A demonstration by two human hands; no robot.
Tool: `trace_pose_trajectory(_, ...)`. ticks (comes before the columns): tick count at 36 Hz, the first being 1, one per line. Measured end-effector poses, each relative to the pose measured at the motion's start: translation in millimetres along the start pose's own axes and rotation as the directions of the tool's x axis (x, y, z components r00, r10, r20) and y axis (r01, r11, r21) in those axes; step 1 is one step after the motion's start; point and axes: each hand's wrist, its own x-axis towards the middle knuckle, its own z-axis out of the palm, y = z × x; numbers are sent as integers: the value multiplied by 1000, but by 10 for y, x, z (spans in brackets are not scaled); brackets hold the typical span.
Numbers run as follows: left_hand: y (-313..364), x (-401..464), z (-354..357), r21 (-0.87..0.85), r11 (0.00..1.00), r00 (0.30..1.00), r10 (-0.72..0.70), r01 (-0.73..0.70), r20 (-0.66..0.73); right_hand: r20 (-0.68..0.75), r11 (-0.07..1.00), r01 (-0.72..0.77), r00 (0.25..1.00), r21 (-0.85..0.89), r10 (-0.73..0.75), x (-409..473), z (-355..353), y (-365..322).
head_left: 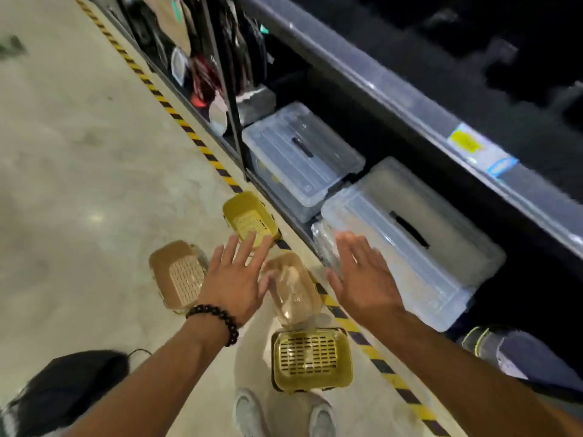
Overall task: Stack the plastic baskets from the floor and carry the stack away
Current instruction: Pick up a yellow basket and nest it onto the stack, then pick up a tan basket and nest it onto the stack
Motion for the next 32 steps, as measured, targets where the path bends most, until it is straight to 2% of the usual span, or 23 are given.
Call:
trace_pose_trajectory(7,24,-163,-1926,111,993,997,41,-34,-69,-129,993,95,988,64,-86,-316,-1612,-422)
trace_pose_trajectory(9,22,-230,-2310,142,989,996,52,-41,-77,-76,992,104,992,69,-99,-360,-1913,-475)
trace_pose_trajectory(14,28,-407,-2989,205,977,991,74,-51,-108,-118,988,142,984,54,-135,-491,-2338,-666)
trace_pose_trajectory(24,-140,-291,-3349,246,963,978,149,-110,-144,-164,992,80,985,102,-62,-485,-2427,-873)
trace_pose_trajectory(28,-328,162,-3295,265,944,967,233,-199,-103,-169,992,-30,984,120,50,-337,-2367,-878)
trace_pose_trajectory(32,-458,738,-3217,252,910,932,356,-330,-63,-146,963,-213,960,167,238,-186,-2195,-840)
